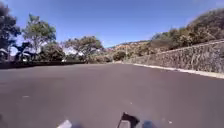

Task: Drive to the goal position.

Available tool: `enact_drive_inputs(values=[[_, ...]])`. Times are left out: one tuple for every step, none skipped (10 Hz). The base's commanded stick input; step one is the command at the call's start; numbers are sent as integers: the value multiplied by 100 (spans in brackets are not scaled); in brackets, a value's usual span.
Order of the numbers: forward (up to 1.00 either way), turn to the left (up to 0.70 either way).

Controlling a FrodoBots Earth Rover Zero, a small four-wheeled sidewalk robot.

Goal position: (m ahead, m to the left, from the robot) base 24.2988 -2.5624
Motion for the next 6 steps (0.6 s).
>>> enact_drive_inputs(values=[[85,0],[85,0],[85,0],[85,0],[85,0],[85,0]])
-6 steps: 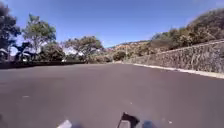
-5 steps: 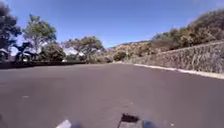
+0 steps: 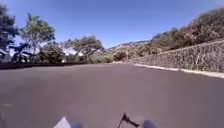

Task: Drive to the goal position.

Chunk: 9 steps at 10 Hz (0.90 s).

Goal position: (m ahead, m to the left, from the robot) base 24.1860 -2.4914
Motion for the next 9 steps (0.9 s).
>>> enact_drive_inputs(values=[[85,0],[85,0],[85,0],[85,0],[85,0],[85,0],[85,0],[85,0],[85,0]])
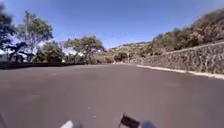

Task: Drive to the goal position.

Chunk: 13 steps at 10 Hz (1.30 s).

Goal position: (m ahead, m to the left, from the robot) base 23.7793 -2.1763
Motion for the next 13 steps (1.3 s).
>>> enact_drive_inputs(values=[[85,0],[85,0],[85,0],[85,0],[85,0],[85,-6],[85,-19],[85,-32],[85,-34],[85,-34],[85,-33],[85,-21],[85,-8]])
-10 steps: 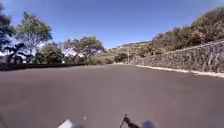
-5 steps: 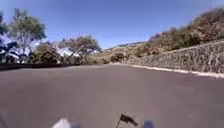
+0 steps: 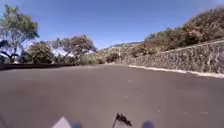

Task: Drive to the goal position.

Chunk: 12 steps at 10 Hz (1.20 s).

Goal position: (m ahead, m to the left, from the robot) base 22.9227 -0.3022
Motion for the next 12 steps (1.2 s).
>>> enact_drive_inputs(values=[[85,0],[85,0],[85,0],[85,0],[85,0],[85,0],[85,0],[85,0],[85,0],[85,0],[85,0],[85,0]])
